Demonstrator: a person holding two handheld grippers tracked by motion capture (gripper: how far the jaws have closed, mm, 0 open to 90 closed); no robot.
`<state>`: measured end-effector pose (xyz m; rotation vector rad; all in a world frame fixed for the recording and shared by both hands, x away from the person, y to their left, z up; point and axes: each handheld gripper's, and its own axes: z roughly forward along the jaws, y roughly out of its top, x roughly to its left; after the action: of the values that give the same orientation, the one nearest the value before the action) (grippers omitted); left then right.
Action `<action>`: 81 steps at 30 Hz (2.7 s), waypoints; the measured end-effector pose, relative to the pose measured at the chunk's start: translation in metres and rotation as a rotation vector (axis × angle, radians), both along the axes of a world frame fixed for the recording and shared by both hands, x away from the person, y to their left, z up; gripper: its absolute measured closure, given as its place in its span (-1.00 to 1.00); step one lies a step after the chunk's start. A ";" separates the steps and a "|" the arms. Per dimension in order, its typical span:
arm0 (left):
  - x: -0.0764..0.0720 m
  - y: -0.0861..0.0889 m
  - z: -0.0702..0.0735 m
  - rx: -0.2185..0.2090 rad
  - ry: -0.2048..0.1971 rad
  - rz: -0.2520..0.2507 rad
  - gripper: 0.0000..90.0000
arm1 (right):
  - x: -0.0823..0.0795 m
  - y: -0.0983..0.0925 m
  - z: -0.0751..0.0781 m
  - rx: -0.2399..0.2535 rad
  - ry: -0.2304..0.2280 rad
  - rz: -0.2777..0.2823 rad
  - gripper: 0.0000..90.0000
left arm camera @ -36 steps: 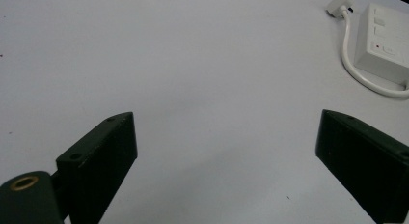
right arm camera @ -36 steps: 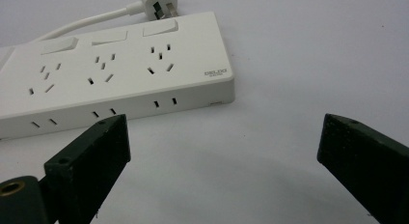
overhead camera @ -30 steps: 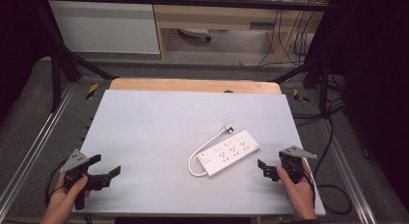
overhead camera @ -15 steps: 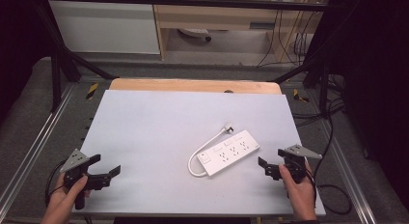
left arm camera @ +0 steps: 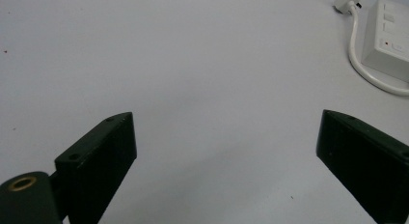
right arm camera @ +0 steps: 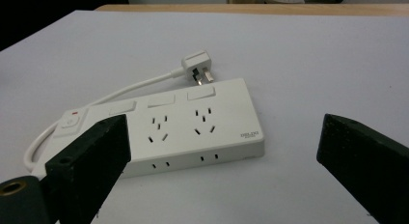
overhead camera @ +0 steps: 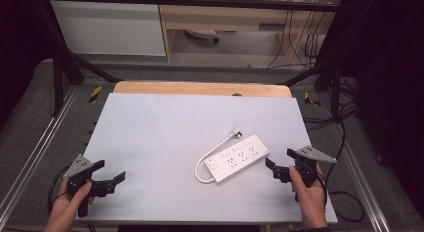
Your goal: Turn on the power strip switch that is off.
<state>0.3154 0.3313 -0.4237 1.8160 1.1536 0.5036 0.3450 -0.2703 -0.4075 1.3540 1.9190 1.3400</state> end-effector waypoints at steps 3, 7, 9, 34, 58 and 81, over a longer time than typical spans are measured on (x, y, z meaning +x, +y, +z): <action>0.000 0.001 0.000 -0.004 0.000 -0.001 -0.84 | -0.001 0.000 0.005 0.009 -0.009 -0.003 -0.88; 0.000 0.000 0.000 -0.004 0.004 -0.003 -0.84 | -0.002 0.001 0.013 0.022 -0.023 0.006 -0.88; 0.000 0.001 0.000 -0.005 0.007 0.001 -0.84 | -0.001 0.002 0.017 0.022 -0.026 0.013 -0.90; 0.001 0.000 0.000 -0.013 0.024 0.005 -0.84 | 0.021 0.022 0.062 -0.045 -0.048 0.057 -0.93; 0.001 0.000 -0.001 -0.009 0.035 0.010 -0.84 | 0.041 0.046 0.077 -0.073 -0.027 0.114 -0.52; 0.002 -0.001 -0.002 0.000 0.043 0.012 -0.84 | 0.055 0.073 0.070 -0.109 -0.032 0.184 0.41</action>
<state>0.3172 0.3306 -0.4256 1.8288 1.1944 0.4733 0.4002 -0.1969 -0.3371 1.1206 2.1038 1.3106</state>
